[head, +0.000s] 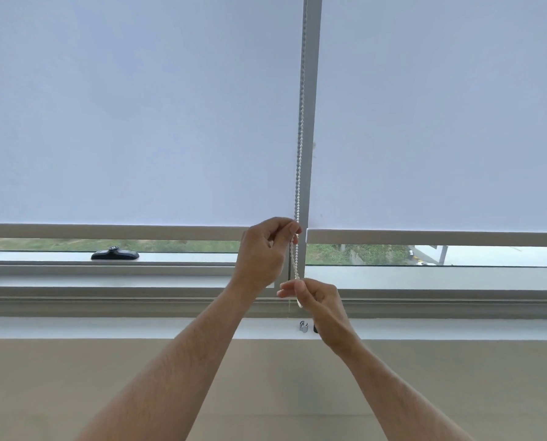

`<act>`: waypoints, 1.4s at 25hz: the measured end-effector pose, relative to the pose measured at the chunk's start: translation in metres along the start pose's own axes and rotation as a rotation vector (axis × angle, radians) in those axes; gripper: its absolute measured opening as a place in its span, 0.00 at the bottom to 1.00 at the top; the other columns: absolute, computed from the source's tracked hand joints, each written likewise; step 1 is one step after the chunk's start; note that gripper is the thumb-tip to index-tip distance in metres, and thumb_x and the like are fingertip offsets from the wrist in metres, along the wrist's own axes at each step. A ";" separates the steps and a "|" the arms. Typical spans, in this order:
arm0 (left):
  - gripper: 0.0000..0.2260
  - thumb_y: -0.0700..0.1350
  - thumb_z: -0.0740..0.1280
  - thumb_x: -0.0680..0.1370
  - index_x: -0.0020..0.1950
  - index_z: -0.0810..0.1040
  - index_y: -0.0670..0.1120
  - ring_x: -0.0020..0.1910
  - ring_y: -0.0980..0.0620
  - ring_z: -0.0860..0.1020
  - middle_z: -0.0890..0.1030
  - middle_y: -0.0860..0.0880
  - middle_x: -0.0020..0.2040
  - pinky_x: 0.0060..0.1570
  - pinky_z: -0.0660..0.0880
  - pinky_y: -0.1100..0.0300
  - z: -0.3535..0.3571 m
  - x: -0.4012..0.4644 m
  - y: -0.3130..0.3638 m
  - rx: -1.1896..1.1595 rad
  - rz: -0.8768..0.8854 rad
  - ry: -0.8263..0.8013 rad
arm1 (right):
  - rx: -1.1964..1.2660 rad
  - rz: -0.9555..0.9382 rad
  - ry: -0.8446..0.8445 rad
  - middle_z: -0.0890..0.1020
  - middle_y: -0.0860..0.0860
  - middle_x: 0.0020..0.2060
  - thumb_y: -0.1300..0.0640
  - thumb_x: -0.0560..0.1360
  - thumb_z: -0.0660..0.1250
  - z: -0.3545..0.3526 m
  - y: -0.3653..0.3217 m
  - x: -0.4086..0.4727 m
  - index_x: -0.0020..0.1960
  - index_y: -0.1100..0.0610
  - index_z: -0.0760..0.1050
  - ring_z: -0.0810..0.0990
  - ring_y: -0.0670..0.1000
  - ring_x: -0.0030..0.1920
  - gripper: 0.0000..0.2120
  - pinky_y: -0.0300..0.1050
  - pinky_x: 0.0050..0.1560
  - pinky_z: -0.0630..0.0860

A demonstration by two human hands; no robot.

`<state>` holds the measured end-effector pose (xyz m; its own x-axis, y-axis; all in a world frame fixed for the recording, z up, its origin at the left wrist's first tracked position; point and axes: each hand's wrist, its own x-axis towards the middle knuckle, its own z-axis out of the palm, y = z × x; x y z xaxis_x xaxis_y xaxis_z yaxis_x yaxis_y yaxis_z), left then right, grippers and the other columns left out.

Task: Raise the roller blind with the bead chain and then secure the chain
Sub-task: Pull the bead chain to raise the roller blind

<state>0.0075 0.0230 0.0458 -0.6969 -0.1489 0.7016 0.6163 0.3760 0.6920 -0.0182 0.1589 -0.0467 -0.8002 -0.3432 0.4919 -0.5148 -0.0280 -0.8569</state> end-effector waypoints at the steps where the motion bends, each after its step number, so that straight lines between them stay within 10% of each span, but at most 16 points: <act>1: 0.07 0.43 0.67 0.79 0.44 0.84 0.45 0.36 0.56 0.79 0.82 0.53 0.35 0.40 0.75 0.66 0.000 -0.001 -0.001 0.005 0.009 0.015 | 0.008 -0.003 0.003 0.88 0.48 0.48 0.26 0.69 0.62 -0.004 -0.001 0.000 0.53 0.53 0.84 0.84 0.44 0.48 0.32 0.30 0.42 0.75; 5: 0.07 0.43 0.67 0.79 0.44 0.83 0.49 0.35 0.59 0.79 0.81 0.56 0.34 0.36 0.74 0.68 0.006 -0.012 -0.003 0.057 0.063 0.023 | 0.079 -0.129 0.064 0.87 0.51 0.50 0.22 0.64 0.62 -0.019 -0.020 0.016 0.63 0.51 0.78 0.84 0.50 0.55 0.42 0.41 0.55 0.79; 14: 0.09 0.42 0.67 0.78 0.43 0.82 0.54 0.40 0.58 0.78 0.80 0.59 0.35 0.37 0.70 0.71 0.025 -0.057 -0.042 0.134 0.022 -0.029 | 0.060 -0.303 0.253 0.84 0.48 0.30 0.50 0.80 0.63 -0.008 -0.121 0.091 0.49 0.55 0.80 0.80 0.46 0.32 0.11 0.35 0.37 0.75; 25: 0.15 0.56 0.54 0.81 0.46 0.79 0.58 0.44 0.57 0.78 0.80 0.52 0.42 0.47 0.74 0.61 0.014 -0.037 -0.027 -0.025 -0.034 0.123 | -0.121 -0.414 0.344 0.74 0.46 0.24 0.56 0.81 0.59 0.012 -0.114 0.071 0.37 0.55 0.73 0.70 0.41 0.26 0.15 0.30 0.31 0.68; 35: 0.09 0.53 0.63 0.81 0.51 0.83 0.54 0.41 0.55 0.80 0.83 0.55 0.40 0.47 0.75 0.56 0.000 0.029 0.042 -0.082 0.035 0.043 | -0.122 -0.250 0.292 0.79 0.55 0.28 0.62 0.82 0.59 0.021 -0.068 0.031 0.36 0.58 0.72 0.71 0.42 0.26 0.16 0.31 0.31 0.66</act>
<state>0.0128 0.0347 0.0952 -0.6590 -0.1766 0.7311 0.6693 0.3058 0.6772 -0.0017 0.1310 0.0232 -0.6906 -0.0584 0.7208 -0.7231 0.0410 -0.6895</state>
